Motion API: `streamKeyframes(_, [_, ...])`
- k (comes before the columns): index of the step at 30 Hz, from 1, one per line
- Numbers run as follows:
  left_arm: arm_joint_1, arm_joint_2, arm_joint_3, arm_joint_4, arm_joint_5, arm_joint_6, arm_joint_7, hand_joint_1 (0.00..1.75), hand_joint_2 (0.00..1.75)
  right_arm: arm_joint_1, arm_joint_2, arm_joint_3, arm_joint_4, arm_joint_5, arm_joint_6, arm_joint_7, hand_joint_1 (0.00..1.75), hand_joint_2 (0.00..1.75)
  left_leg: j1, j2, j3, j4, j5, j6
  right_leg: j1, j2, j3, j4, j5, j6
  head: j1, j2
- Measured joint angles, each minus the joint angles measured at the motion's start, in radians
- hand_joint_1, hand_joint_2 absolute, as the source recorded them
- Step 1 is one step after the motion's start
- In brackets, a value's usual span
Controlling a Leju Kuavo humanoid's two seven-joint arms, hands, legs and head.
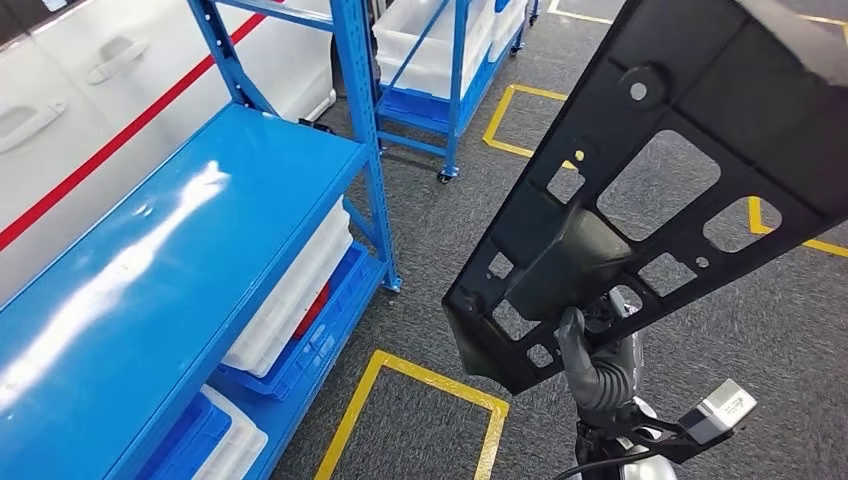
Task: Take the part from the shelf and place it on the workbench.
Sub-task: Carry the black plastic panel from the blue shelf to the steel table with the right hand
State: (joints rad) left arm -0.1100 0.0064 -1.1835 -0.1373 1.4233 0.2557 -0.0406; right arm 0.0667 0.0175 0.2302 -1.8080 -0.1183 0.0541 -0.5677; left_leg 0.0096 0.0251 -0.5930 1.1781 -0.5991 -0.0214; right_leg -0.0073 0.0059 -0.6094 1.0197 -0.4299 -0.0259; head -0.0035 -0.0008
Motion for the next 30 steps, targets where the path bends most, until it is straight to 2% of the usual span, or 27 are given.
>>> streamKeyframes(1, [0.001,-0.001,-0.002,0.000,0.000,0.000,0.000,0.00,1.75,0.004,0.002,-0.001,-0.001,-0.002,0.009,-0.002,1.75,1.75,0.000,-0.011,-0.032,0.068,-0.027,-0.001,0.001,0.014,-0.001,0.001,0.000,-0.002,0.000,0.000])
streamKeyframes(2, [0.001,-0.002,-0.004,0.000,0.000,0.001,0.000,0.00,1.75,0.008,0.002,-0.002,-0.001,-0.004,0.018,-0.005,1.75,1.75,0.001,-0.016,-0.054,0.111,-0.036,-0.001,0.002,0.028,-0.001,0.002,0.000,-0.002,0.000,0.000])
streamKeyframes(3, [0.001,-0.002,-0.006,0.000,0.000,0.002,0.000,0.00,1.75,0.010,0.003,-0.004,0.000,-0.007,0.027,-0.009,1.75,1.75,0.001,-0.018,-0.061,0.119,-0.025,0.000,0.003,0.043,-0.001,0.004,0.000,-0.002,0.000,0.000])
streamKeyframes(4, [0.001,-0.003,-0.008,0.000,0.000,0.004,-0.002,0.00,1.75,0.010,0.004,-0.006,0.000,-0.011,0.036,-0.012,1.75,1.75,0.001,-0.022,-0.049,0.086,0.005,0.002,0.003,0.058,-0.001,0.006,0.000,-0.002,0.000,0.000])
streamKeyframes(5, [0.000,-0.003,-0.009,0.000,0.001,0.007,-0.004,0.00,1.75,0.010,0.007,-0.009,0.001,-0.013,0.044,-0.014,1.75,1.75,0.001,-0.034,-0.022,0.023,0.045,0.004,0.003,0.072,-0.001,0.008,0.000,-0.001,0.000,0.000])
streamKeyframes(7, [0.000,-0.001,-0.010,0.000,0.006,0.010,-0.011,0.00,1.75,0.006,0.015,-0.013,0.003,-0.018,0.056,-0.015,1.75,1.75,0.004,-0.084,0.031,-0.103,0.100,0.010,0.003,0.099,-0.004,0.014,0.000,0.005,0.000,0.000])
streamKeyframes(8, [0.000,-0.001,-0.010,0.000,0.009,0.010,-0.014,0.00,1.75,0.004,0.019,-0.014,0.004,-0.019,0.060,-0.016,1.75,1.75,0.004,-0.103,0.045,-0.137,0.109,0.012,0.001,0.110,-0.007,0.016,0.001,0.010,0.000,0.000])
streamKeyframes(9, [-0.001,0.000,-0.010,0.000,0.011,0.010,-0.016,0.00,1.75,0.003,0.022,-0.015,0.005,-0.020,0.062,-0.016,1.75,1.75,0.002,-0.110,0.050,-0.150,0.109,0.015,-0.001,0.122,-0.011,0.016,0.004,0.017,0.000,0.000])
streamKeyframes(10, [-0.001,0.000,-0.010,0.000,0.012,0.010,-0.016,0.00,1.75,0.003,0.024,-0.016,0.006,-0.020,0.063,-0.016,1.75,1.75,0.000,-0.101,0.052,-0.153,0.112,0.019,-0.003,0.134,-0.014,0.014,0.008,0.024,0.000,0.000])
streamKeyframes(11, [-0.003,-0.001,-0.010,0.000,0.012,0.010,-0.016,0.00,1.75,0.003,0.025,-0.018,0.006,-0.020,0.065,-0.016,1.75,1.75,0.000,-0.088,0.053,-0.158,0.116,0.025,-0.005,0.136,-0.017,0.014,0.009,0.030,0.001,0.000])
streamKeyframes(12, [-0.004,-0.001,-0.010,0.000,0.012,0.010,-0.016,0.00,1.75,0.003,0.026,-0.019,0.007,-0.020,0.065,-0.016,1.75,1.75,0.001,-0.075,0.055,-0.164,0.121,0.032,-0.004,0.122,-0.022,0.022,0.004,0.034,0.001,0.000])
streamKeyframes(13, [-0.005,-0.001,-0.010,0.000,0.012,0.010,-0.017,0.00,1.75,0.002,0.026,-0.021,0.007,-0.020,0.066,-0.016,1.75,1.75,0.003,-0.061,0.056,-0.170,0.126,0.038,-0.003,0.094,-0.034,0.044,-0.012,0.037,0.003,0.000])
streamKeyframes(15, [-0.003,0.000,-0.010,0.000,0.013,0.010,-0.023,0.00,1.75,-0.002,0.027,-0.023,0.009,-0.020,0.069,-0.016,1.75,1.75,0.001,-0.032,0.056,-0.176,0.129,0.046,-0.002,0.028,-0.084,0.150,-0.073,0.042,0.005,0.000])
streamKeyframes(16, [-0.001,0.002,-0.010,0.000,0.015,0.010,-0.027,0.00,1.75,-0.005,0.029,-0.024,0.011,-0.019,0.071,-0.015,1.75,1.75,-0.001,-0.017,0.055,-0.176,0.129,0.048,-0.004,0.012,-0.115,0.215,-0.103,0.045,0.006,0.000])
streamKeyframes(17, [0.000,0.004,-0.010,0.000,0.017,0.010,-0.032,0.00,1.75,-0.007,0.031,-0.024,0.012,-0.018,0.073,-0.012,1.75,1.75,-0.003,-0.001,0.054,-0.175,0.128,0.048,-0.006,0.004,-0.138,0.266,-0.120,0.049,0.006,0.000])
streamKeyframes(18, [0.000,0.005,-0.010,0.000,0.018,0.009,-0.037,0.00,1.75,-0.009,0.033,-0.023,0.015,-0.017,0.074,-0.007,1.75,1.75,-0.004,0.013,0.053,-0.175,0.128,0.047,-0.008,0.000,-0.144,0.283,-0.119,0.050,0.006,0.000])
streamKeyframes(19, [-0.001,0.006,-0.010,0.000,0.018,0.006,-0.041,0.00,1.75,-0.014,0.037,-0.021,0.017,-0.016,0.075,-0.001,1.75,1.75,-0.004,0.027,0.054,-0.175,0.126,0.046,-0.009,-0.005,-0.131,0.262,-0.101,0.051,0.006,0.000])
streamKeyframes(20, [-0.004,0.007,-0.010,0.000,0.016,0.002,-0.045,0.00,1.75,-0.022,0.041,-0.017,0.020,-0.016,0.074,0.006,1.75,1.75,-0.004,0.040,0.055,-0.175,0.125,0.044,-0.009,-0.015,-0.096,0.203,-0.070,0.050,0.006,0.000])
streamKeyframes(21, [-0.006,0.008,-0.011,0.000,0.014,-0.002,-0.049,0.00,1.75,-0.030,0.045,-0.011,0.024,-0.017,0.072,0.012,1.75,1.75,-0.005,0.051,0.058,-0.175,0.123,0.041,-0.006,-0.036,-0.055,0.130,-0.044,0.047,0.006,0.000])
streamKeyframes(23, [-0.009,0.008,-0.014,0.000,0.008,-0.010,-0.054,0.00,1.75,-0.046,0.053,0.004,0.034,-0.025,0.066,0.020,1.75,1.75,-0.009,0.071,0.063,-0.173,0.117,0.031,0.003,-0.068,0.002,0.025,-0.016,0.035,0.006,0.000])
streamKeyframes(24, [-0.010,0.007,-0.016,0.000,0.007,-0.012,-0.054,0.00,1.75,-0.053,0.057,0.011,0.041,-0.033,0.065,0.022,1.75,1.75,-0.011,0.080,0.065,-0.173,0.114,0.025,0.008,-0.073,0.009,0.009,-0.017,0.029,0.005,0.000])
streamKeyframes(26, [-0.012,0.005,-0.019,0.000,0.009,-0.010,-0.044,0.00,1.75,-0.068,0.061,0.025,0.063,-0.055,0.072,0.022,1.75,1.75,-0.011,0.095,0.069,-0.174,0.111,0.014,0.011,-0.050,0.008,0.005,-0.013,0.018,0.005,0.000])
streamKeyframes(27, [-0.014,0.004,-0.020,0.000,0.012,-0.005,-0.035,0.00,1.75,-0.077,0.064,0.031,0.077,-0.064,0.079,0.021,1.75,1.75,-0.009,0.085,0.069,-0.168,0.104,0.009,0.008,-0.039,0.009,0.001,-0.011,0.012,0.005,0.000])
streamKeyframes(28, [-0.014,0.003,-0.020,0.000,0.016,0.001,-0.026,0.00,1.75,-0.089,0.067,0.037,0.093,-0.072,0.087,0.021,1.75,1.75,-0.007,0.063,0.062,-0.147,0.088,0.004,0.006,-0.027,0.011,-0.003,-0.008,0.006,0.005,0.000])
streamKeyframes(30, [-0.011,0.003,-0.020,0.000,0.026,0.008,-0.008,0.00,1.75,-0.111,0.078,0.054,0.125,-0.078,0.097,0.021,1.75,1.75,-0.002,0.005,0.014,-0.044,0.032,-0.003,0.002,-0.005,0.012,-0.007,-0.004,-0.004,0.004,0.000])
